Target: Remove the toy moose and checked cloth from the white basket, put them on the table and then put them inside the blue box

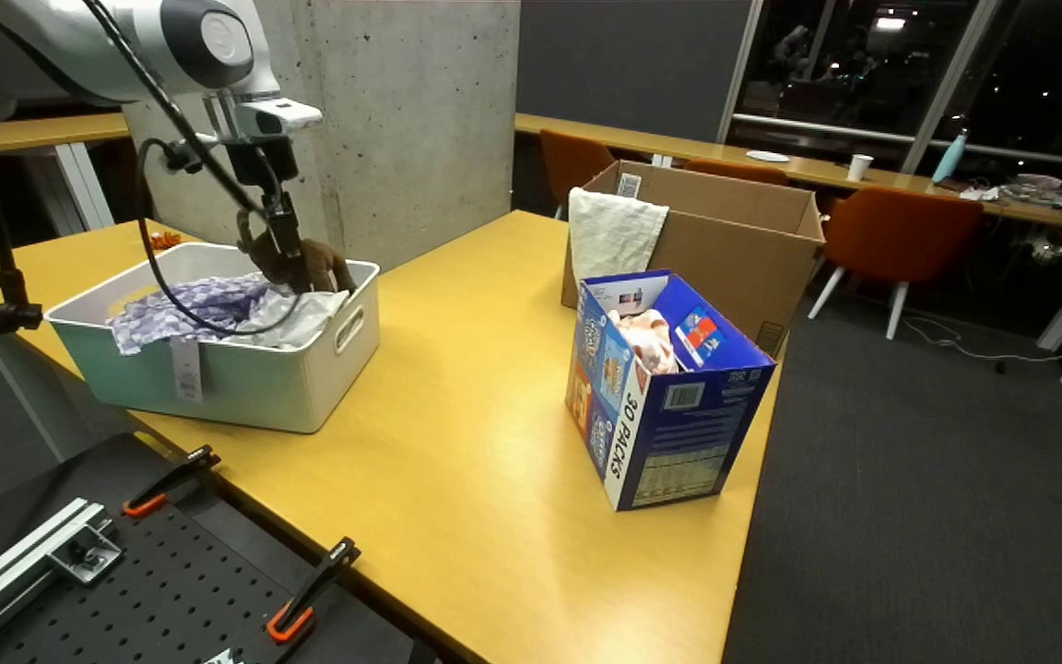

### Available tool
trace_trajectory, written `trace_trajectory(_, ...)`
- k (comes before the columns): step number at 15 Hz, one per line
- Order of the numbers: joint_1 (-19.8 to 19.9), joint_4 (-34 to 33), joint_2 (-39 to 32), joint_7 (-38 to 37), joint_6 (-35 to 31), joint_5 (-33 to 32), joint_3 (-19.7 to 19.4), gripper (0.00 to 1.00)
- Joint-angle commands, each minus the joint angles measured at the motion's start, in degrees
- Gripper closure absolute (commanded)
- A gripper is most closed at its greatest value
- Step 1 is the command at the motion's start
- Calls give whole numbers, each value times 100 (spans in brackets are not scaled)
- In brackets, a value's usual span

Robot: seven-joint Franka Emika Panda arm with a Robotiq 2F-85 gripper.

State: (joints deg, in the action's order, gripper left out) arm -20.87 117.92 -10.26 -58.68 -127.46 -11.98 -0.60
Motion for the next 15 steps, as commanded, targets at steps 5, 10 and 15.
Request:
trace_trajectory(5, 1119, 1413, 2009, 218, -295, -231, 166, 94)
trace_trajectory(10, 2018, 1792, 1923, 1495, -1338, 266, -206, 94)
trace_trajectory(15, 2338, 1440, 480, 3540, -2559, 1752, -451, 94)
